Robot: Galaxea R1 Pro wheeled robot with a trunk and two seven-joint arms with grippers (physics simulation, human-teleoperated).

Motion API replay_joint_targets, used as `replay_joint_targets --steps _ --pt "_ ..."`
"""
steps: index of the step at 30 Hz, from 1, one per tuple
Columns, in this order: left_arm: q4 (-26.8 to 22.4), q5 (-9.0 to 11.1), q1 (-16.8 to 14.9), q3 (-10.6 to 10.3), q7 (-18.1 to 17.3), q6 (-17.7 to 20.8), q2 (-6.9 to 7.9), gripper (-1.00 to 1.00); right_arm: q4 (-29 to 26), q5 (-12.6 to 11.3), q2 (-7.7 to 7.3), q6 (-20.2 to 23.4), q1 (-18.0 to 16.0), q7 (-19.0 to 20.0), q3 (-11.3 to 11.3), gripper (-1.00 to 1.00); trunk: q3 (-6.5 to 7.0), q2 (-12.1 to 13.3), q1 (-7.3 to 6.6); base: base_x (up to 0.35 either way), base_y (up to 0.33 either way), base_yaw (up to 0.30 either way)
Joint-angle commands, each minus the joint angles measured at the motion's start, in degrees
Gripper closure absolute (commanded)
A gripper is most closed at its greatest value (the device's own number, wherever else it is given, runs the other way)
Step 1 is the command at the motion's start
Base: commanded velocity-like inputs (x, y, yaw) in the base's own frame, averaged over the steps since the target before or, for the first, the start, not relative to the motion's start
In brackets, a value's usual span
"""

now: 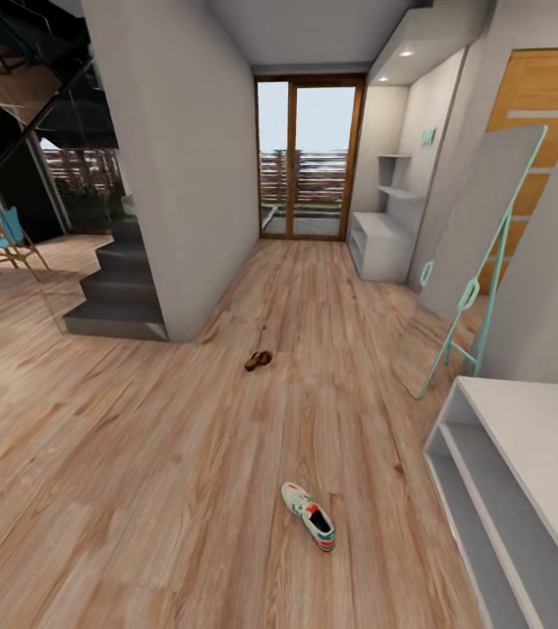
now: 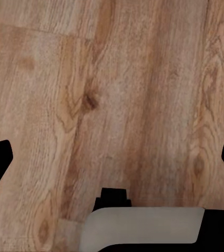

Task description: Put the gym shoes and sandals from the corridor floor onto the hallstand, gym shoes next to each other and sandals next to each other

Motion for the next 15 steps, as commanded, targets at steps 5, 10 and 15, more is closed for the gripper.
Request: replay_joint_targets --steps 5,10,15 --pt "0.0 0.1 0.0 0.1 -0.1 -0.2 -0.01 -1.00 -0.2 -0.1 0.01 -0.1 0.0 0.1 0.0 -1.00 -0.05 0.0 0.03 0.334 -0.018 0.000" --pt "0.0 0.1 0.0 0.1 -0.1 -0.2 -0.01 -1.00 -0.3 -0.1 0.01 -0.1 0.0 0.1 0.0 -1.00 -0.05 0.0 0.03 0.334 -0.001 0.000" --pt "0.0 0.1 0.0 0.1 -0.1 -0.2 -0.02 -1.00 -0.2 -0.1 0.01 -0.1 0.0 0.1 0.0 -1.00 -0.05 0.0 0.03 0.334 0.000 0.000"
